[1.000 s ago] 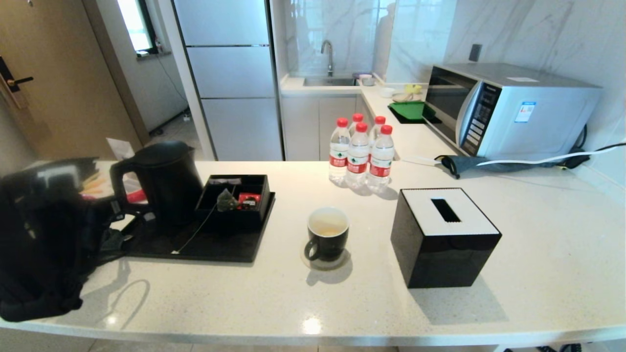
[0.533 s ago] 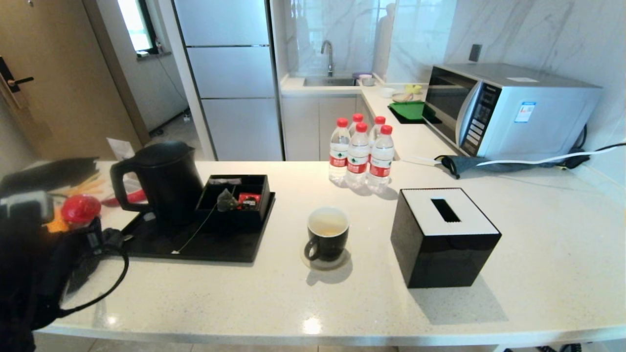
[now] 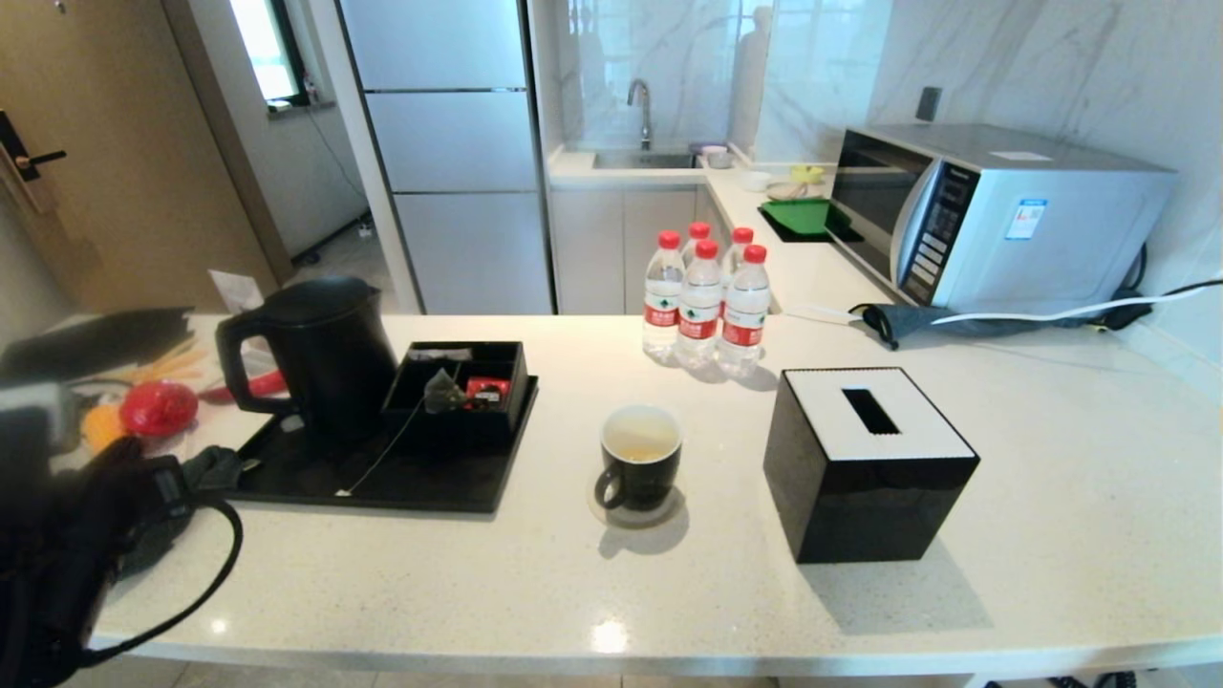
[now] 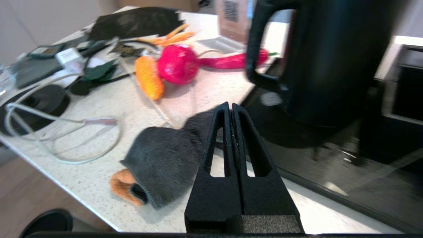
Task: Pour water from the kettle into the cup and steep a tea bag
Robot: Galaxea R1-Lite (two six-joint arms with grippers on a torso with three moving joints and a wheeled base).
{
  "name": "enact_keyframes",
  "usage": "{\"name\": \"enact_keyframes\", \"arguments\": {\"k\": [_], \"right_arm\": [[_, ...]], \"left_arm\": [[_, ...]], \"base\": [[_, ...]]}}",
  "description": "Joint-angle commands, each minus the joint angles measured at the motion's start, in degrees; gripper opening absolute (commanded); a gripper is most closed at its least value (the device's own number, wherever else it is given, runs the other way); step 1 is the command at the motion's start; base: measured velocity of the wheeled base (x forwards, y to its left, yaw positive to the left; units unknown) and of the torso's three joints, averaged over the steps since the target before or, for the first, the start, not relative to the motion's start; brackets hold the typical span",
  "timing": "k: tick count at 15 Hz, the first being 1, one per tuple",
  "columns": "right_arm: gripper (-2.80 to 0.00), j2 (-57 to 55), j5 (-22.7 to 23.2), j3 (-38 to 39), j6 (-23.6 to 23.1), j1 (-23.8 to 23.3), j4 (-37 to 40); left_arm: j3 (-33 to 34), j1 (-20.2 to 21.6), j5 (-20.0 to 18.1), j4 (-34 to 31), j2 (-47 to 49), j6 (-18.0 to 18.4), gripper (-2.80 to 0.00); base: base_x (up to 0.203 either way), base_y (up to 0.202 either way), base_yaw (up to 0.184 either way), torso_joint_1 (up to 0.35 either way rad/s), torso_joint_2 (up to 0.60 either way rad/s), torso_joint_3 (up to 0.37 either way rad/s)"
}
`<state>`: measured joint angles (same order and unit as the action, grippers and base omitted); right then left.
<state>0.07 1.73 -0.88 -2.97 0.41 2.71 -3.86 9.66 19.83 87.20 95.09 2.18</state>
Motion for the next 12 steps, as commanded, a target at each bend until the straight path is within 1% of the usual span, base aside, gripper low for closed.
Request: {"name": "enact_keyframes", "arguments": {"k": [1, 3, 8, 9, 10, 12], "right_arm": [[-2.8, -0.07, 0.03, 0.0, -0.02, 0.02, 0.02], [-2.8, -0.07, 0.03, 0.0, -0.02, 0.02, 0.02], [-2.8, -0.07, 0.03, 0.0, -0.02, 0.02, 0.02], [-2.8, -0.07, 0.03, 0.0, -0.02, 0.02, 0.02], [-2.8, -0.07, 0.03, 0.0, -0.02, 0.02, 0.02], [-2.8, -0.07, 0.03, 0.0, -0.02, 0.02, 0.02]], "left_arm": [[1.38, -2.4, 0.12, 2.76, -2.6, 0.02, -2.8], [1.99, -7.16, 0.17, 2.76, -4.14, -0.09, -2.8], [3.66, -21.3, 0.35, 2.76, -5.87, -0.31, -2.8], [3.81, -23.14, 0.37, 2.76, -5.78, -0.33, -2.8], [3.84, -24.13, 0.44, 2.76, -5.72, -0.29, -2.8], [3.54, -24.53, 0.47, 2.76, -5.7, -0.25, -2.8]], "base": [[0.0, 0.0, 0.0, 0.0, 0.0, 0.0], [0.0, 0.0, 0.0, 0.0, 0.0, 0.0], [0.0, 0.0, 0.0, 0.0, 0.0, 0.0], [0.0, 0.0, 0.0, 0.0, 0.0, 0.0], [0.0, 0.0, 0.0, 0.0, 0.0, 0.0], [0.0, 0.0, 0.0, 0.0, 0.0, 0.0]]}}
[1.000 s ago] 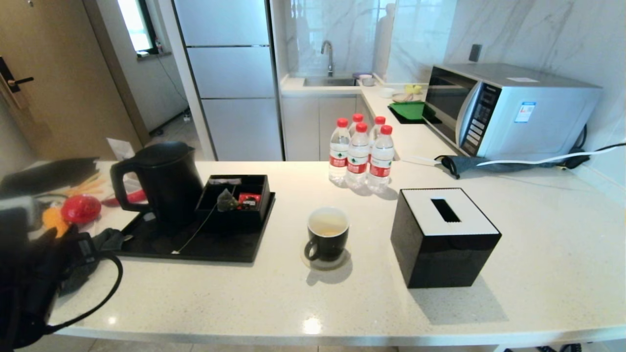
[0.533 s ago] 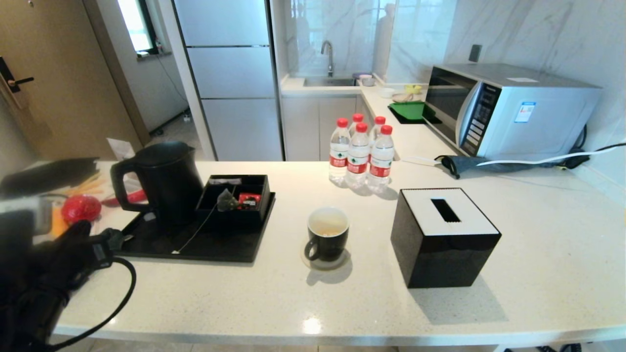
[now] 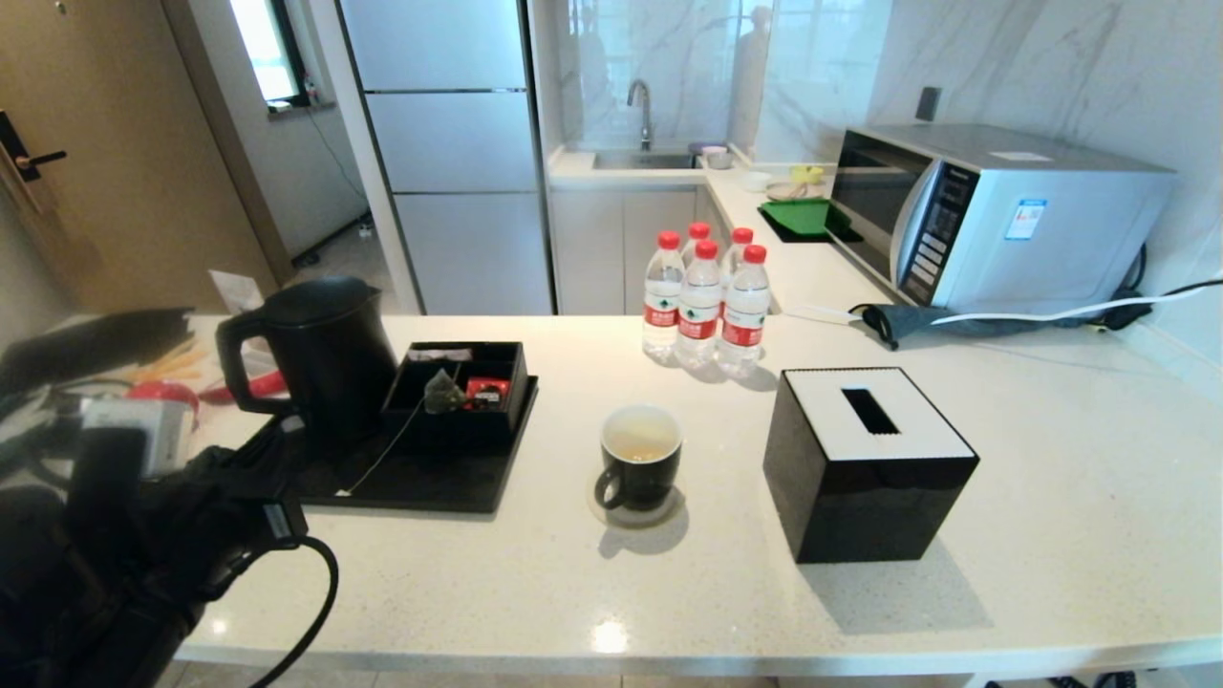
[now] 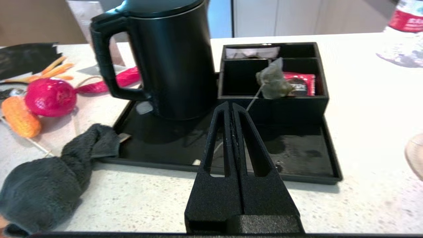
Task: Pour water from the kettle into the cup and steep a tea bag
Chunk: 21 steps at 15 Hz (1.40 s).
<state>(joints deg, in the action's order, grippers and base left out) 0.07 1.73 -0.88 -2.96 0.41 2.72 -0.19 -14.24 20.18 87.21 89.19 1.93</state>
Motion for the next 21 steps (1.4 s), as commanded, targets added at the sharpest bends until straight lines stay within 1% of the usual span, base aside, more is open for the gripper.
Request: {"name": "enact_keyframes", "arguments": {"k": [1, 3, 4, 5, 7, 9, 13, 14, 16, 17, 18, 20, 21], "right_arm": [[-2.8, -0.07, 0.03, 0.0, -0.03, 0.02, 0.01], [-2.8, -0.07, 0.03, 0.0, -0.03, 0.02, 0.01], [-2.8, -0.07, 0.03, 0.0, -0.03, 0.02, 0.01], [-2.8, -0.07, 0.03, 0.0, -0.03, 0.02, 0.01], [-2.8, -0.07, 0.03, 0.0, -0.03, 0.02, 0.01], [-2.8, -0.07, 0.03, 0.0, -0.03, 0.02, 0.01], [-2.8, -0.07, 0.03, 0.0, -0.03, 0.02, 0.01], [-2.8, -0.07, 0.03, 0.0, -0.03, 0.02, 0.01], [-2.8, -0.07, 0.03, 0.0, -0.03, 0.02, 0.01], [-2.8, -0.07, 0.03, 0.0, -0.03, 0.02, 0.01], [-2.8, -0.07, 0.03, 0.0, -0.03, 0.02, 0.01], [-2.8, -0.07, 0.03, 0.0, -0.03, 0.02, 0.01], [-2.8, -0.07, 0.03, 0.0, -0.03, 0.02, 0.01]], "left_arm": [[-0.55, -0.79, 0.13, 2.74, 0.2, 0.09, -2.8], [-2.78, -1.29, 0.13, 2.29, 0.2, 0.17, -2.8], [-4.78, -1.31, 0.18, 0.57, 0.05, 0.41, -2.8], [-6.62, -1.29, 0.23, -1.88, -0.42, 0.65, -2.8], [-10.64, -0.97, 0.29, -10.58, -3.13, 0.78, -2.8], [-15.65, -0.84, 0.3, -23.47, -7.98, 0.79, -2.8], [-28.0, -0.04, 0.18, -57.65, -17.07, 0.8, -2.8], [-31.39, 0.37, 0.09, -64.6, -18.24, 0.8, -2.8], [-36.46, 1.04, -0.07, -73.6, -18.67, 0.8, -2.8], [-37.84, 1.64, -0.18, -76.51, -17.96, 0.82, -2.8], [-38.73, 1.87, -0.21, -77.74, -16.91, 0.85, -2.8], [-41.52, 1.93, -0.35, -79.23, -13.54, 0.98, -2.8], [-42.85, 1.94, -1.13, -79.53, -11.42, 1.32, -2.8]], "base": [[0.0, 0.0, 0.0, 0.0, 0.0, 0.0], [0.0, 0.0, 0.0, 0.0, 0.0, 0.0], [0.0, 0.0, 0.0, 0.0, 0.0, 0.0], [0.0, 0.0, 0.0, 0.0, 0.0, 0.0], [0.0, 0.0, 0.0, 0.0, 0.0, 0.0], [0.0, 0.0, 0.0, 0.0, 0.0, 0.0], [0.0, 0.0, 0.0, 0.0, 0.0, 0.0], [0.0, 0.0, 0.0, 0.0, 0.0, 0.0], [0.0, 0.0, 0.0, 0.0, 0.0, 0.0], [0.0, 0.0, 0.0, 0.0, 0.0, 0.0], [0.0, 0.0, 0.0, 0.0, 0.0, 0.0], [0.0, 0.0, 0.0, 0.0, 0.0, 0.0], [0.0, 0.0, 0.0, 0.0, 0.0, 0.0]]}}
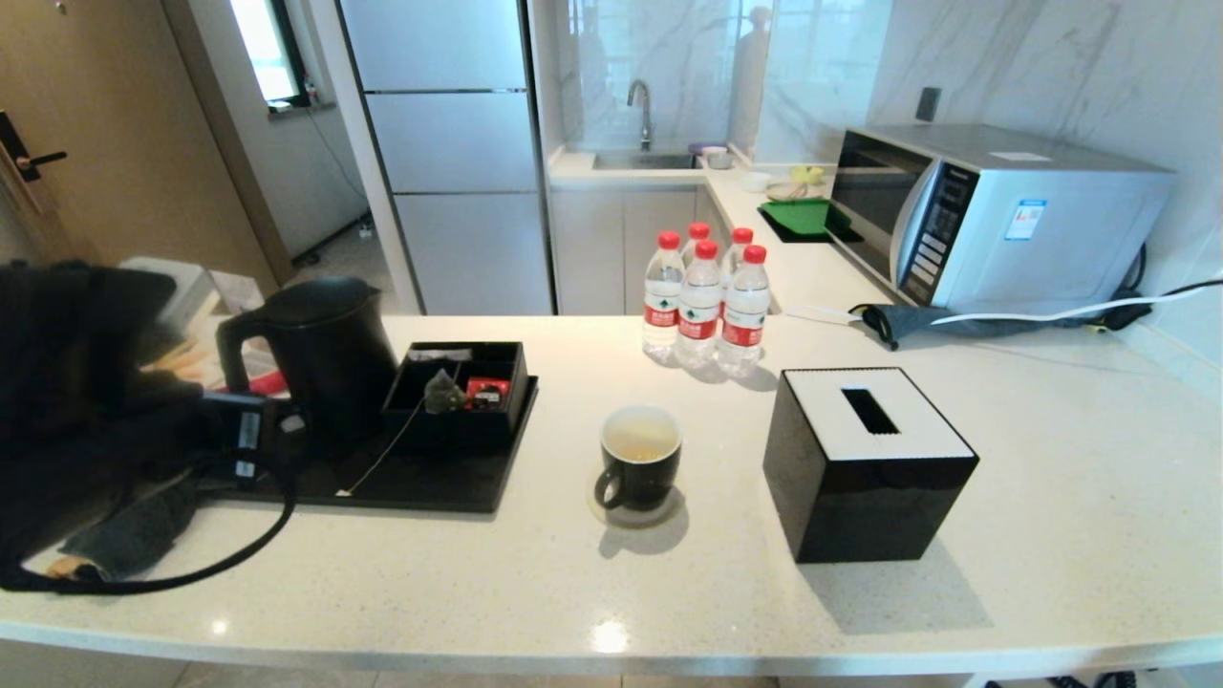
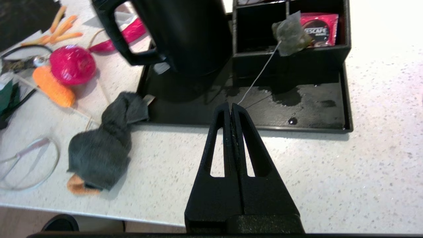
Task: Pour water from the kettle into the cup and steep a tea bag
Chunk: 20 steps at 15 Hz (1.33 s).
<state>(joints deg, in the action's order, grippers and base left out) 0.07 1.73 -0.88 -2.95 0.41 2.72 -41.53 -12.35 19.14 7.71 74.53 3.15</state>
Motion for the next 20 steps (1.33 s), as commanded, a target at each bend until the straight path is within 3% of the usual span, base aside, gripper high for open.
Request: {"name": "enact_keyframes", "arguments": {"k": [1, 4, 8, 11, 16, 20], "right_arm": [[-2.8, -0.07, 0.03, 0.0, -0.04, 0.02, 0.01], [-2.8, -0.07, 0.03, 0.0, -0.04, 0.02, 0.01], [-2.8, -0.07, 0.03, 0.0, -0.04, 0.02, 0.01], [-2.8, -0.07, 0.03, 0.0, -0.04, 0.02, 0.01], [-2.8, -0.07, 0.03, 0.0, -0.04, 0.02, 0.01], [-2.8, -0.07, 0.03, 0.0, -0.04, 0.02, 0.01]], "left_arm": [[-2.73, 0.17, -1.35, -0.15, 5.18, 0.96, -2.8], [-6.75, 1.22, -5.11, -0.15, 10.94, 4.48, -2.8], [-8.2, 2.16, -7.66, 0.21, 15.81, 3.71, -2.8], [-10.47, 1.91, -5.91, 0.2, 19.85, -1.6, -2.8], [-14.31, 0.48, -4.01, 0.12, 24.83, -13.65, -2.8], [-20.06, -0.97, 1.56, -0.03, 31.09, -23.25, -2.8]], "base": [[0.0, 0.0, 0.0, 0.0, 0.0, 0.0], [0.0, 0.0, 0.0, 0.0, 0.0, 0.0], [0.0, 0.0, 0.0, 0.0, 0.0, 0.0], [0.0, 0.0, 0.0, 0.0, 0.0, 0.0], [0.0, 0.0, 0.0, 0.0, 0.0, 0.0], [0.0, 0.0, 0.0, 0.0, 0.0, 0.0]]}}
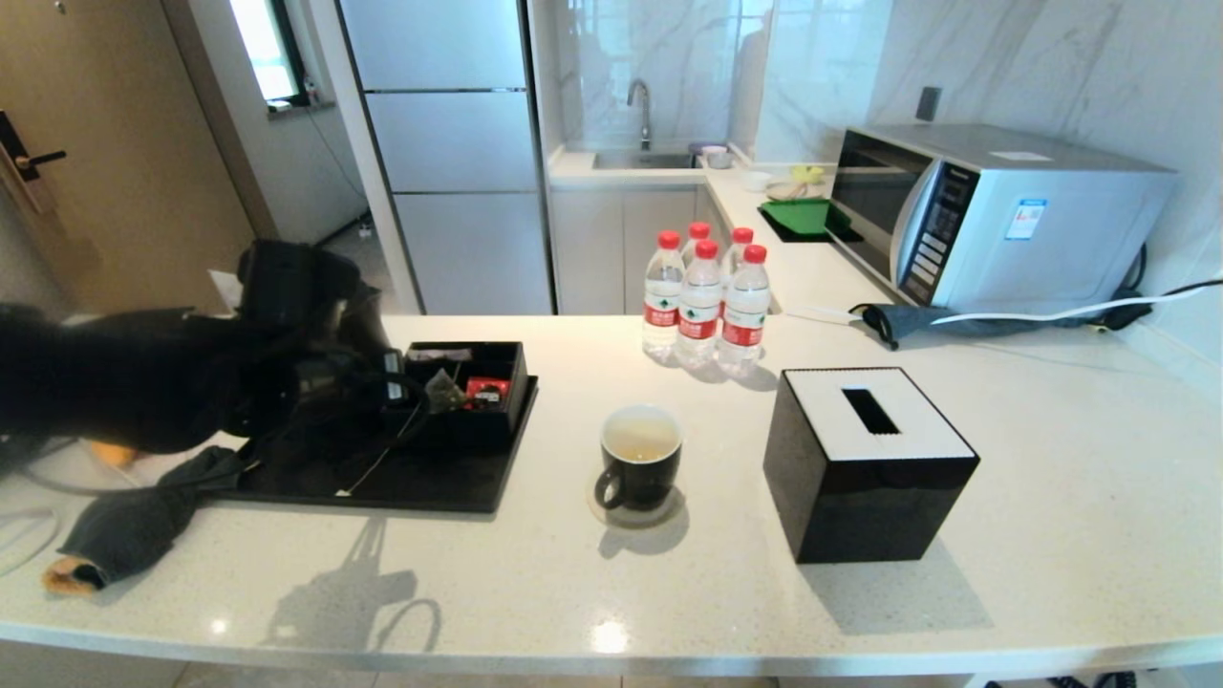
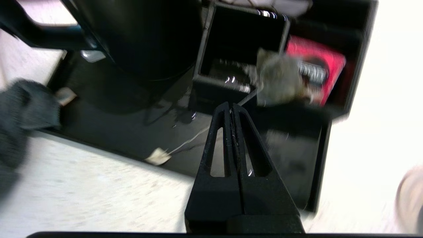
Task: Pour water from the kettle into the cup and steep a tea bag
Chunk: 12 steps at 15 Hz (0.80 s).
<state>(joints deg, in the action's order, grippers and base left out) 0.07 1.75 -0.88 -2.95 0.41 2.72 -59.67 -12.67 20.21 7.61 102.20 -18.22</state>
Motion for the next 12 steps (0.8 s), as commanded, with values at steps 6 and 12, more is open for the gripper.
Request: {"name": "enact_keyframes", "arguments": {"k": [6, 12], "right_arm": [[-2.8, -0.07, 0.01, 0.0, -0.04, 0.02, 0.01], [-2.8, -0.07, 0.01, 0.0, -0.04, 0.02, 0.01]], "left_arm": [[-17.23, -1.63, 0.67, -11.66, 11.51, -9.96, 0.0], [-26.06, -0.52, -3.02, -23.26, 13.33, -9.29, 0.0]], "base": [[0.0, 0.0, 0.0, 0.0, 0.0, 0.0], [0.0, 0.0, 0.0, 0.0, 0.0, 0.0]]}}
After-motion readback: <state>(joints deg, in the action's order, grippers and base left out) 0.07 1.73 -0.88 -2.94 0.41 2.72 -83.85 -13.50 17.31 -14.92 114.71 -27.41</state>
